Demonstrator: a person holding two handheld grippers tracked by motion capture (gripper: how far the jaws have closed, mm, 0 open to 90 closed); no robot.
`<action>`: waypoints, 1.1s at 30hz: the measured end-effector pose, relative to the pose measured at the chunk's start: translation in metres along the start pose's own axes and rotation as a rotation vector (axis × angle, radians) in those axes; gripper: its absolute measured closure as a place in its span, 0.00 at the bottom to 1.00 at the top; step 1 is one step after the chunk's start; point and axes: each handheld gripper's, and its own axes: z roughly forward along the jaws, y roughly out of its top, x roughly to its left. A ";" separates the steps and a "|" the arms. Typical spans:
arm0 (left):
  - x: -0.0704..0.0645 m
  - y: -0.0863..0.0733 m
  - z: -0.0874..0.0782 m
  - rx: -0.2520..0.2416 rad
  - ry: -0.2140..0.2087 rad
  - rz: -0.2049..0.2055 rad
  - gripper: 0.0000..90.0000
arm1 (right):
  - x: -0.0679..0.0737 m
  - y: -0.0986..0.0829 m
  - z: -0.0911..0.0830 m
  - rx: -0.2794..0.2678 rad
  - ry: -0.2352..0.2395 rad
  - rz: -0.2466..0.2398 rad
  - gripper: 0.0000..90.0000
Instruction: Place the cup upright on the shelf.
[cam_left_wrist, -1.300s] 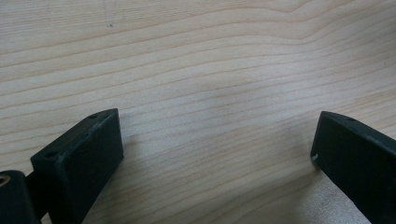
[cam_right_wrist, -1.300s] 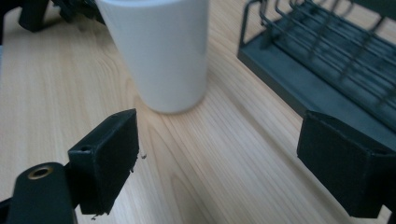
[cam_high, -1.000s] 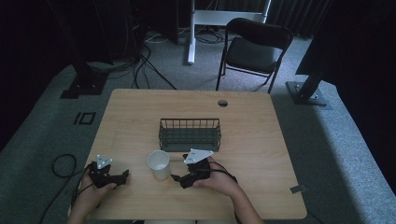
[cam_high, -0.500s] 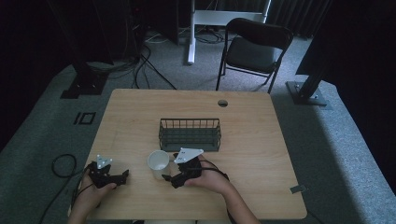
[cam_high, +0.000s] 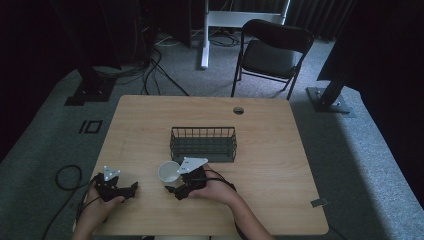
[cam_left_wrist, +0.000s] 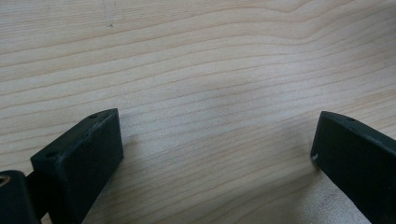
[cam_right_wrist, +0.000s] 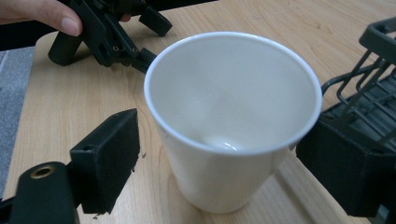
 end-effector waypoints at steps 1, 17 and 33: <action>0.000 0.000 0.000 -0.001 0.000 0.000 0.03 | 0.000 0.001 0.001 -0.002 0.001 -0.003 0.15; 0.000 0.000 0.000 0.001 0.000 0.001 0.03 | 0.000 0.015 0.011 0.008 0.018 0.004 0.22; 0.000 0.000 0.000 -0.001 -0.001 0.000 0.03 | -0.002 0.042 -0.012 -0.063 0.002 -0.015 0.22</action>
